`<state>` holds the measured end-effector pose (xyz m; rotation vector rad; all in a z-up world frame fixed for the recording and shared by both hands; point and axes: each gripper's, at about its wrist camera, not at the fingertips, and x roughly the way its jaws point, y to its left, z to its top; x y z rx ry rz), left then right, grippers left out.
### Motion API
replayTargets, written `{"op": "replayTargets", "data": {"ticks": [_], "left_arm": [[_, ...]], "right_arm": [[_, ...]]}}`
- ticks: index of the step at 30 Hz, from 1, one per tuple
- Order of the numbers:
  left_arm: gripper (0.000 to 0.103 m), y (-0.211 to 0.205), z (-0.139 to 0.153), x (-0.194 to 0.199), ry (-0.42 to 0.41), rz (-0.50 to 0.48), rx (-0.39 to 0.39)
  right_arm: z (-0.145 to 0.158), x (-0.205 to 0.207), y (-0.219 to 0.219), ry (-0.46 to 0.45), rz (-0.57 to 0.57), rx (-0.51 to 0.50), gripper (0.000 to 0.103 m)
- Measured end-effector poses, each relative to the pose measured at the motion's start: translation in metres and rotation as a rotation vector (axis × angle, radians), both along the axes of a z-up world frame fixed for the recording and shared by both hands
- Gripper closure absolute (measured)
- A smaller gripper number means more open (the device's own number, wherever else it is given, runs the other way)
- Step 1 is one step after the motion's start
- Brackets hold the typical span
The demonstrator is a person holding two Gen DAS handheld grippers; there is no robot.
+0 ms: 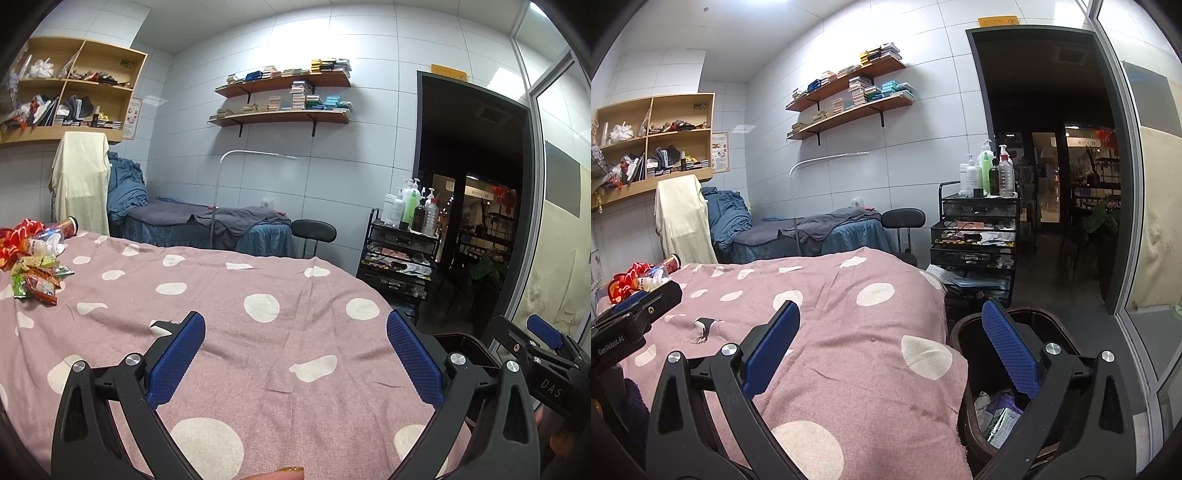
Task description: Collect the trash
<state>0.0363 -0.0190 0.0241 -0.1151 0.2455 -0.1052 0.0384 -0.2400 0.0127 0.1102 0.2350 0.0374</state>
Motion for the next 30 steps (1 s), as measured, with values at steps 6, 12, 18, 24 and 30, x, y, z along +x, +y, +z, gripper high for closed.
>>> {"op": "replayTargets", "data": {"ticks": [6,12,18,24,30], "left_arm": [[0.005,-0.0013,0.0005,-0.0004,-0.001,-0.005,-0.005],[0.005,-0.0018,0.0008,-0.0005,0.001,-0.009,-0.003],[0.005,-0.0030,0.0012,-0.0013,-0.001,-0.012,0.001],[0.005,-0.0039,0.0015,-0.0018,-0.003,-0.013,0.004],[0.005,-0.0052,0.0023,-0.0021,-0.004,-0.015,0.009]], "right_arm": [[0.0000,0.0000,-0.0007,-0.001,-0.003,0.000,0.006],[0.0004,0.0010,-0.0026,0.000,-0.008,0.005,0.006],[-0.0001,0.0012,-0.0030,0.000,-0.008,0.003,0.006],[-0.0010,0.0014,-0.0034,0.003,-0.010,0.006,0.005],[-0.0008,0.0015,-0.0034,0.003,-0.009,0.005,0.005]]}}
